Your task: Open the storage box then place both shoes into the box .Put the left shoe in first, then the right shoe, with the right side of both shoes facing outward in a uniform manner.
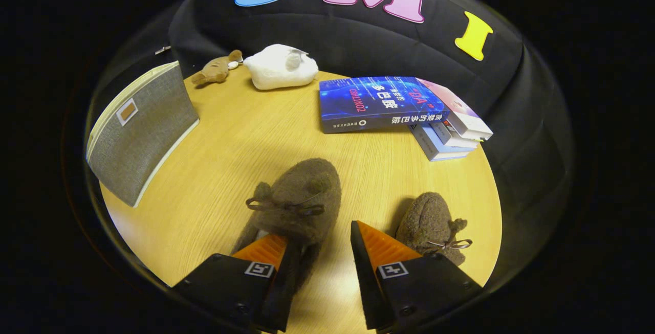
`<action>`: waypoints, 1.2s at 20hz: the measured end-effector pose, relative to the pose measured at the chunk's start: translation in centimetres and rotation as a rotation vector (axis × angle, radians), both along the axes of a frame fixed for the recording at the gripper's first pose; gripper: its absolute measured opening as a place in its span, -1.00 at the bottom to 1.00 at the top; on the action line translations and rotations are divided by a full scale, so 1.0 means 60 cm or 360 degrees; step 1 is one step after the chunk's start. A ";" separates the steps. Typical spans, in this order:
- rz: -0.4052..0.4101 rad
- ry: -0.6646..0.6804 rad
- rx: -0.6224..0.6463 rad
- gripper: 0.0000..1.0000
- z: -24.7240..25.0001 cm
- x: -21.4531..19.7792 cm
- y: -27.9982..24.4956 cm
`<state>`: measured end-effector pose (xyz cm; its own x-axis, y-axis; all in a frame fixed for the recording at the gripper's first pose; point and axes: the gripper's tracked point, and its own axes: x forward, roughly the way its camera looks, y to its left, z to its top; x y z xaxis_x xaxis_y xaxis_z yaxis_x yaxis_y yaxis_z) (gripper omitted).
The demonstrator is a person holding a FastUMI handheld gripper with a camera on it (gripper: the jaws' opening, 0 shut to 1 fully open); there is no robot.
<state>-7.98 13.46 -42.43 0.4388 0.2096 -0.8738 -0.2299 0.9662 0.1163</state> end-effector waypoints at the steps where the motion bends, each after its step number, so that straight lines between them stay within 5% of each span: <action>1: -0.0025 0.0015 0.0012 -0.07 -0.005 0.000 0.006; 3: -0.0078 0.0031 -0.0012 -0.54 -0.016 0.003 0.009; 6: -0.0065 -0.0001 -0.0049 -0.86 -0.008 0.004 0.011; 15: -0.0107 -0.0142 0.0171 -0.90 0.169 0.059 0.052; 24: -0.0019 -0.0336 0.0508 -0.90 0.415 0.148 0.266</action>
